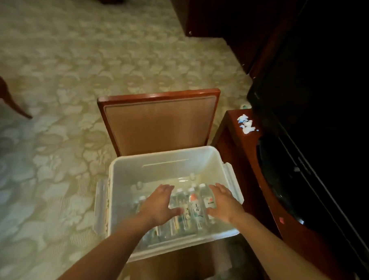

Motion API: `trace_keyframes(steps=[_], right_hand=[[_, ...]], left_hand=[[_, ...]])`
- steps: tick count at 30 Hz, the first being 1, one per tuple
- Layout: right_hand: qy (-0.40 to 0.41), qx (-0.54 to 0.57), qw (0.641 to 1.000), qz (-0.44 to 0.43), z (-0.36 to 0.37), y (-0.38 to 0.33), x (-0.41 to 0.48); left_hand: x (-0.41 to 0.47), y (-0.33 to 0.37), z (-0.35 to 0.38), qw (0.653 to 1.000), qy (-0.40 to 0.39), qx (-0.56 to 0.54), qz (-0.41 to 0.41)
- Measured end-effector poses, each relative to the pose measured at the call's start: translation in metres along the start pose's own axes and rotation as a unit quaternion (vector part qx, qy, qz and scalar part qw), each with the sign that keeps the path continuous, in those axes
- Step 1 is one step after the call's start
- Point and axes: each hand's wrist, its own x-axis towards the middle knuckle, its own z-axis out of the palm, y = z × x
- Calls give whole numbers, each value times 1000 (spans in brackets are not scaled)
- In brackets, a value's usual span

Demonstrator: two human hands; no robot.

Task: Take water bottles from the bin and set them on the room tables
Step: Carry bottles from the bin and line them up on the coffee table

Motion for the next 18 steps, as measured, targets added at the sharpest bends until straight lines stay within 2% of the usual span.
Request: trace_keyframes(steps=[3,8,18], right_hand=[[-42,-9,999,-32,-6,16,39],[-92,-128,981,-111,-1,37,106],[-125,-274,938,-173,32,43,210]], left_hand=[[30,9,14,999,-5,-5,-35],[82,10,48,997,-35,-9,-71],[171,-3,109,993,-76,-5,-88]])
